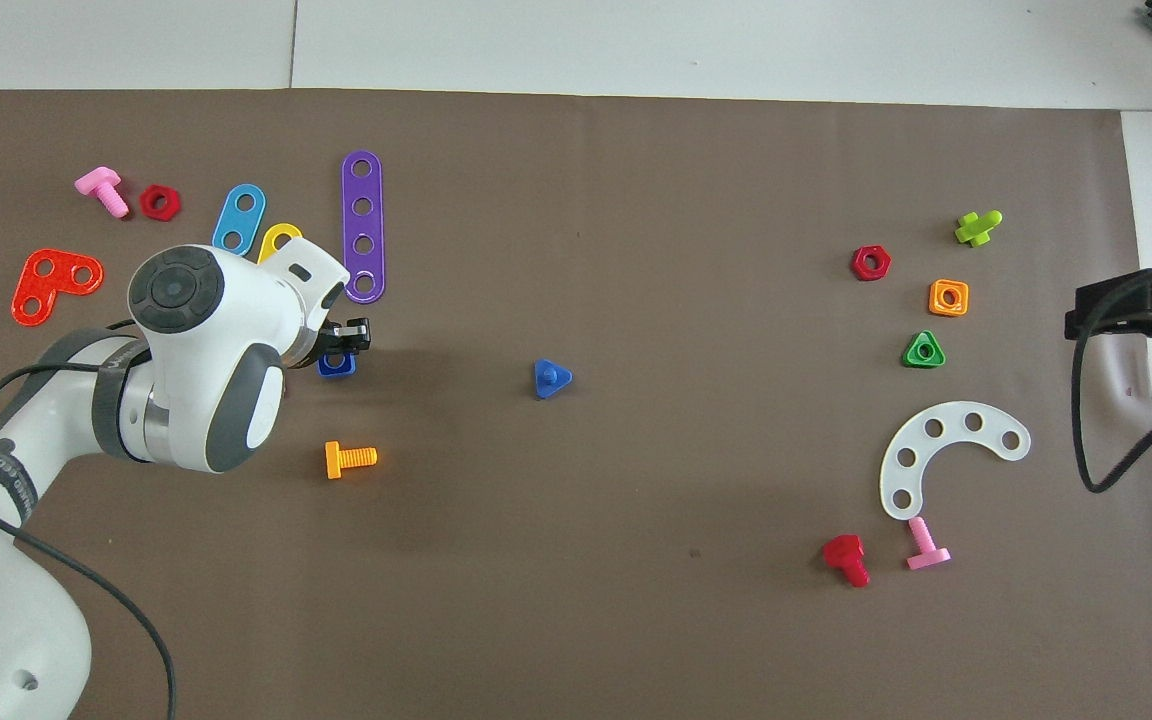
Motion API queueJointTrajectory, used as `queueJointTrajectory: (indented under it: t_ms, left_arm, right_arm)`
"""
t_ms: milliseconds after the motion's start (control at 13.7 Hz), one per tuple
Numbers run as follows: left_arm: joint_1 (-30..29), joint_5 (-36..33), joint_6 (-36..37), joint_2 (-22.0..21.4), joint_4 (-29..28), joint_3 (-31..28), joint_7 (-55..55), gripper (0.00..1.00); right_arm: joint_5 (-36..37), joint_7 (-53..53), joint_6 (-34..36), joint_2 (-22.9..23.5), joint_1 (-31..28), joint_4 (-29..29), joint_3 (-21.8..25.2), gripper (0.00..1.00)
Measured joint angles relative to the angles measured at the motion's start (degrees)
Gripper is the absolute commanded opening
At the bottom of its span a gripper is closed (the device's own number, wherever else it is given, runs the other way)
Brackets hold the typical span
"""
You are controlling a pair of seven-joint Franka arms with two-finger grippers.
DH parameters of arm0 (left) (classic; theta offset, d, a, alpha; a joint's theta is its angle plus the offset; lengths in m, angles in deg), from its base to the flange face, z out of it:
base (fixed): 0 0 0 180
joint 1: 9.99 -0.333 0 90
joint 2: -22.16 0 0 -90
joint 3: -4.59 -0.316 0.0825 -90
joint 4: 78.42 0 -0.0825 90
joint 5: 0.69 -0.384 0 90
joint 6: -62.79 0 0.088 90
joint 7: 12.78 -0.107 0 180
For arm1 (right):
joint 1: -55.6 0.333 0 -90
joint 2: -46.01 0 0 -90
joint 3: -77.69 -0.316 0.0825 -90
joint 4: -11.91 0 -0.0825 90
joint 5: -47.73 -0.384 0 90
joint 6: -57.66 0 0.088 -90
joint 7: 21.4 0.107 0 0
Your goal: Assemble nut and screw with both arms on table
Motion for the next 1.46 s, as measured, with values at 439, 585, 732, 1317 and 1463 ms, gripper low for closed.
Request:
queueJointTrajectory:
  t_ms: [439,585,732,1317,1463]
  left_arm:
    - [4.52,-1.48,1.84,1.02,9.71,0.58,-0.06,0.00]
    - [8.06,-1.48,3.59,3.03,13.88,0.68,-0.01,0.00]
    - [11.68,-1.48,7.36,5.88,19.31,0.73,0.05,0.00]
    - [20.24,-1.48,8.85,8.59,19.92,0.70,5.10,0.00]
    - [20.87,-1.48,7.78,8.60,18.97,0.71,5.62,0.00]
  right_arm:
    - [0.00,-0.94,0.00,0.00,0.22,-0.04,0.28,1.00]
    - [0.00,-1.94,0.00,0.00,0.22,-0.07,0.32,1.00]
    - [0.00,-1.97,0.00,0.00,0.22,-0.13,0.32,1.00]
    - [-0.04,-1.97,0.03,0.00,0.21,-0.18,0.34,1.00]
    - [-0.04,-1.97,0.03,0.00,-0.12,-0.19,0.36,1.00]
